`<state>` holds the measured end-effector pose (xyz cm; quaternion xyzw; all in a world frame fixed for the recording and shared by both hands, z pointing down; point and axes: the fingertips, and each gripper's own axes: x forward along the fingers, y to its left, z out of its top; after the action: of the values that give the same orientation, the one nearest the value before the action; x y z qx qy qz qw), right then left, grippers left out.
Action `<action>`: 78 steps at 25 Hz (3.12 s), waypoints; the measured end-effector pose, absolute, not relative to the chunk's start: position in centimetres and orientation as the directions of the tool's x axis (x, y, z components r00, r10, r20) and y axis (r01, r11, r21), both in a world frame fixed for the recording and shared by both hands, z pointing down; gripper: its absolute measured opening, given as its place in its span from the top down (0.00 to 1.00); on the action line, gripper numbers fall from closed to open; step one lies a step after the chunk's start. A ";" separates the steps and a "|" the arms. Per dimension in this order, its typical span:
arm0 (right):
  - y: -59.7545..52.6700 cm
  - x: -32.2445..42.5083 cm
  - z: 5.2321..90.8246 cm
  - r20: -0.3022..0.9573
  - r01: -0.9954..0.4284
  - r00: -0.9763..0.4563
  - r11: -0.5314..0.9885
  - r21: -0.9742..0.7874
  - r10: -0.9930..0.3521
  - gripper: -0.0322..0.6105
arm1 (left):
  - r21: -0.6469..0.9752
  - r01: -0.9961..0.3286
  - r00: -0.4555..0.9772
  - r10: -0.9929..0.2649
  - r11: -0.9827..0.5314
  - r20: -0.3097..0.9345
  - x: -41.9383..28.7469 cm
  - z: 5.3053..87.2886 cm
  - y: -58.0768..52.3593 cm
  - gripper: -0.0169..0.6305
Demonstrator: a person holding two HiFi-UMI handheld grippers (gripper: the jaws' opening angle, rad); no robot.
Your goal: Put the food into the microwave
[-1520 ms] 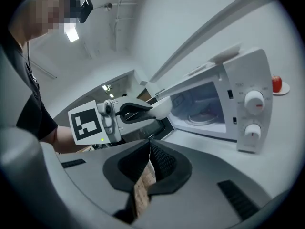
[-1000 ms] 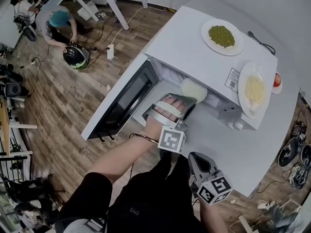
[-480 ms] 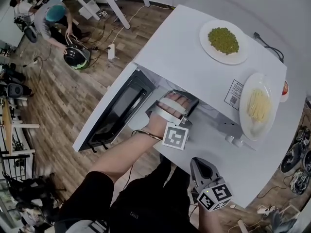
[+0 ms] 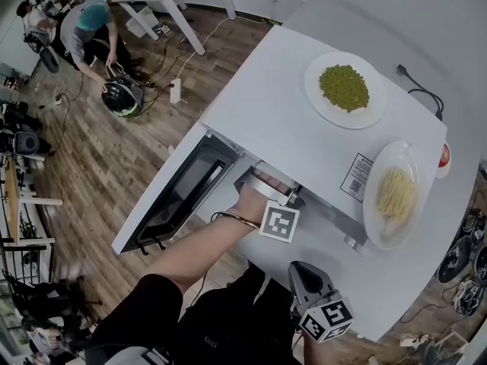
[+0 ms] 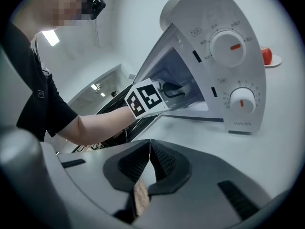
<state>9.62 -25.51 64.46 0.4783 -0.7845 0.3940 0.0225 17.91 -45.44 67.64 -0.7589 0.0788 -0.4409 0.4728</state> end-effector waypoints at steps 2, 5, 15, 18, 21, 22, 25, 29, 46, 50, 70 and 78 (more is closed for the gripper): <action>-25.5 9.6 64.2 0.415 -0.769 -0.540 0.227 -0.598 -0.732 0.93 | -0.787 0.306 0.599 -0.534 -0.535 0.597 18.2 67.9 -45.1 0.83; -25.7 9.3 63.6 0.406 -0.767 -0.541 0.235 -0.597 -0.736 0.93 | -0.739 0.327 0.595 -0.479 -0.589 0.645 18.2 69.1 -43.7 0.83; -24.2 7.0 61.4 0.406 -0.774 -0.557 0.276 -0.569 -0.725 0.93 | -0.755 0.176 0.554 -0.570 -0.632 0.606 16.9 65.3 -45.5 0.58; -23.2 5.5 60.1 0.405 -0.776 -0.559 0.285 -0.562 -0.723 0.93 | -0.715 0.144 0.543 -0.549 -0.685 0.635 14.9 64.7 -44.2 0.58; -22.2 4.1 58.1 0.391 -0.782 -0.554 0.298 -0.547 -0.735 0.93 | -0.669 0.115 0.545 -0.517 -0.734 0.660 12.4 63.9 -41.7 0.58; -22.3 4.0 57.4 0.384 -0.787 -0.550 0.306 -0.536 -0.741 0.93 | -0.655 0.092 0.556 -0.506 -0.750 0.659 11.9 63.3 -40.9 0.58; -22.1 3.3 55.1 0.365 -0.797 -0.540 0.322 -0.510 -0.758 0.93 | -0.608 0.034 0.605 -0.468 -0.793 0.644 10.1 60.8 -37.4 0.58; -21.0 1.4 52.5 0.358 -0.811 -0.528 0.331 -0.483 -0.770 0.93 | -0.565 -0.013 0.665 -0.430 -0.825 0.611 7.5 57.8 -32.4 0.58; -19.1 0.0 43.7 0.227 -0.789 -0.597 0.510 -0.344 -0.770 0.93 | -0.189 -0.288 0.848 -0.342 -0.939 0.405 3.0 46.4 -24.6 0.58; -17.5 1.7 41.6 0.154 -0.752 -0.635 0.559 -0.349 -0.757 0.93 | -0.136 -0.330 0.863 -0.356 -0.934 0.359 4.6 44.5 -23.2 0.59; -14.2 7.7 39.1 0.008 -0.734 -0.615 0.569 -0.372 -0.788 0.93 | 0.175 -0.318 0.941 -0.289 -0.932 0.174 4.7 39.3 -16.4 0.90; -14.7 6.7 39.1 0.016 -0.730 -0.639 0.600 -0.327 -0.769 0.93 | 0.194 -0.360 0.929 -0.331 -0.912 0.167 3.5 39.6 -16.9 0.91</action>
<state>6.71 -14.74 39.06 0.4200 -0.8922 0.1536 -0.0631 3.51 -16.87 39.59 -0.9756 0.1772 -0.0656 -0.1113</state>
